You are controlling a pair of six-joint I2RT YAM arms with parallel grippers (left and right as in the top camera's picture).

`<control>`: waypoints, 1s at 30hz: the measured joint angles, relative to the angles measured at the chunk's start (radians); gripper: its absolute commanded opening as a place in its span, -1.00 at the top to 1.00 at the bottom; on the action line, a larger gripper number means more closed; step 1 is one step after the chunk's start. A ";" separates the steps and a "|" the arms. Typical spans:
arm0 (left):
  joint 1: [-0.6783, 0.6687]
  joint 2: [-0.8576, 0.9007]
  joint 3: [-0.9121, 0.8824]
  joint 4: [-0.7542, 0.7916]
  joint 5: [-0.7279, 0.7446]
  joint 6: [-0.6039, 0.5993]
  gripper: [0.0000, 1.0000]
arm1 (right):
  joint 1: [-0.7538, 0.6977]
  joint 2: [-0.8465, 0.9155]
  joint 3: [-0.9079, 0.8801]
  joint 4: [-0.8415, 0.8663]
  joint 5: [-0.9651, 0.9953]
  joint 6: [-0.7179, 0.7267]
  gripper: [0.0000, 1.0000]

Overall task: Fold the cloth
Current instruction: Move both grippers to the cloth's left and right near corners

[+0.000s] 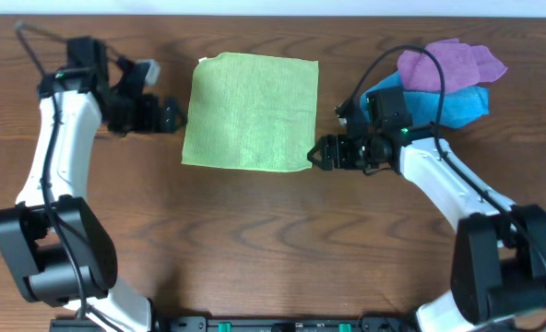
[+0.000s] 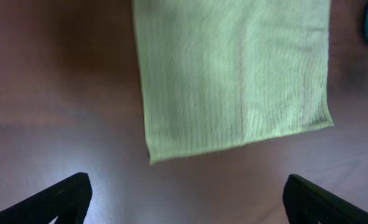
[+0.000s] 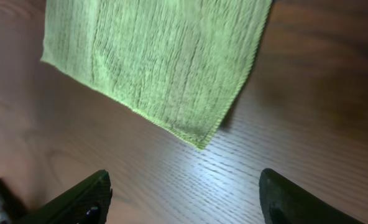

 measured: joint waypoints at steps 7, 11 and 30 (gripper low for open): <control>0.006 0.007 -0.141 0.016 0.078 -0.023 -0.91 | -0.032 0.074 0.000 0.000 -0.096 0.004 -0.44; 0.005 0.008 -0.195 0.111 0.092 -0.031 -0.91 | -0.048 0.079 0.000 0.008 -0.122 0.002 -0.43; 0.005 0.161 -0.240 0.283 0.163 -0.071 -0.82 | -0.051 0.092 0.000 0.097 -0.149 -0.002 -0.36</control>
